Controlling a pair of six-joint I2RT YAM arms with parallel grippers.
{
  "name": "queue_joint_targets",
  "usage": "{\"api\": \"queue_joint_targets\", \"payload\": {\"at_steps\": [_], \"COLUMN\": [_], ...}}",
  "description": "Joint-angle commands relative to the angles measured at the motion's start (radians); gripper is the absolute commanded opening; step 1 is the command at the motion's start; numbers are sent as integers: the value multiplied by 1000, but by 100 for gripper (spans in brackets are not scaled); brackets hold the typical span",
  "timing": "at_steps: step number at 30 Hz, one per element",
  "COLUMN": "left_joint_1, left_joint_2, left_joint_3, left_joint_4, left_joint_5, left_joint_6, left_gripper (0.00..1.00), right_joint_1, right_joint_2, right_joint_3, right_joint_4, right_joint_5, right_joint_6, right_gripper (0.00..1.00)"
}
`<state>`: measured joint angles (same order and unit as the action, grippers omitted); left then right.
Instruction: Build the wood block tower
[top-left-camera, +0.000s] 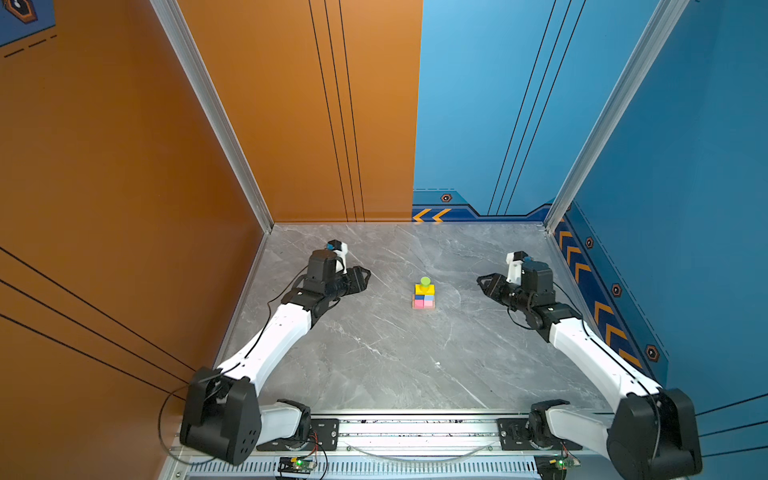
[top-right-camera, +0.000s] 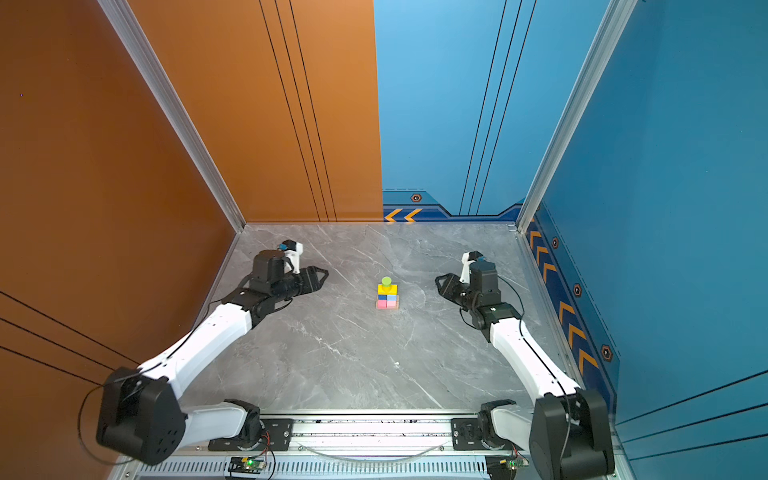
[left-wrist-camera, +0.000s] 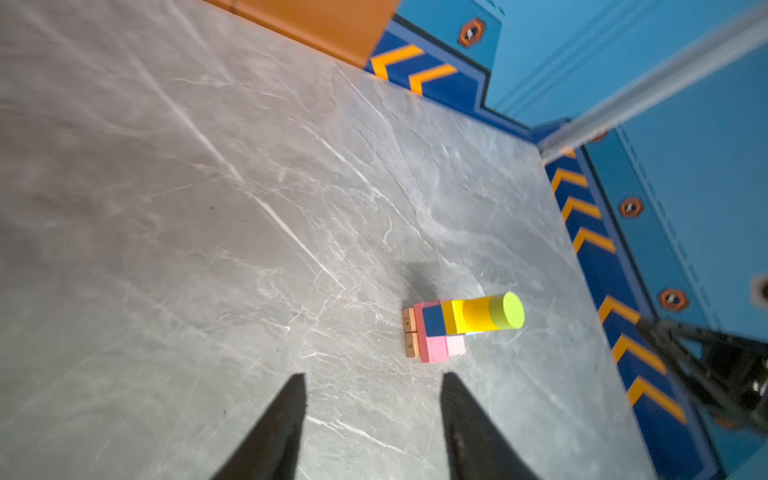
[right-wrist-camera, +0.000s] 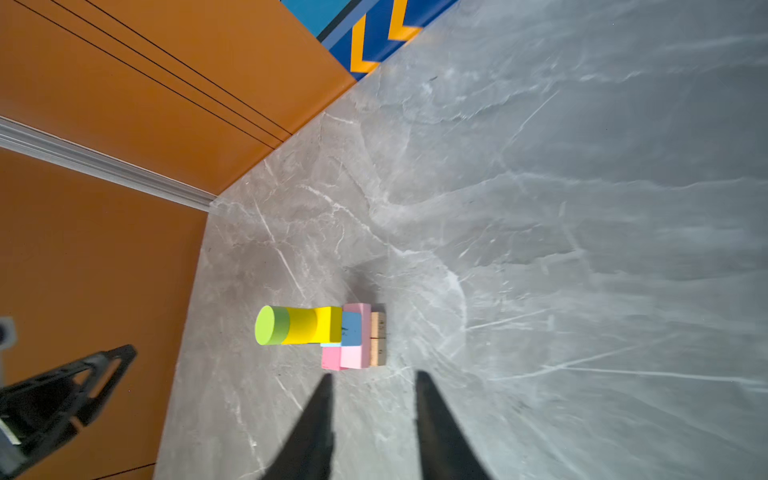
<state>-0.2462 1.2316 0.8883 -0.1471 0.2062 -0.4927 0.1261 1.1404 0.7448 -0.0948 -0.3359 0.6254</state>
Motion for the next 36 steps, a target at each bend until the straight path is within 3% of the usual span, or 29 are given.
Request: {"api": "queue_joint_targets", "payload": {"at_steps": [1,4,7,11,17,26,30,36], "left_joint_1": [45,90,108,114,124,133,151,165], "left_joint_2": [-84,-167,-241,-317,-310,-117,27,202], "left_joint_3": [-46,-104,-170,-292,-449,-630,-633,-642], "left_joint_4": [-134,-131,-95,56,304,793,962,1202], "left_joint_5": [-133,-209,-349,-492,-598,-626,-575,-478], "left_joint_6": [84,117,150,198,276,450,478,513], "left_gripper": [69,84,99,98,98,98,98,98], "right_joint_1": [-60,-116,-151,-179,-193,-191,-169,-71], "right_joint_2": [-79,-139,-188,-221,-191,-89,3,151], "right_joint_3": [-24,-42,-80,-134,-192,-337,-410,-404], "right_joint_4": [-159,-179,-156,-98,8,374,617,777], "right_joint_5": [61,113,182,296,421,462,480,494], "right_joint_6": [-102,-132,-165,-197,-253,-361,-435,-633], "right_gripper": [79,100,100,100,100,100,100,100]}}
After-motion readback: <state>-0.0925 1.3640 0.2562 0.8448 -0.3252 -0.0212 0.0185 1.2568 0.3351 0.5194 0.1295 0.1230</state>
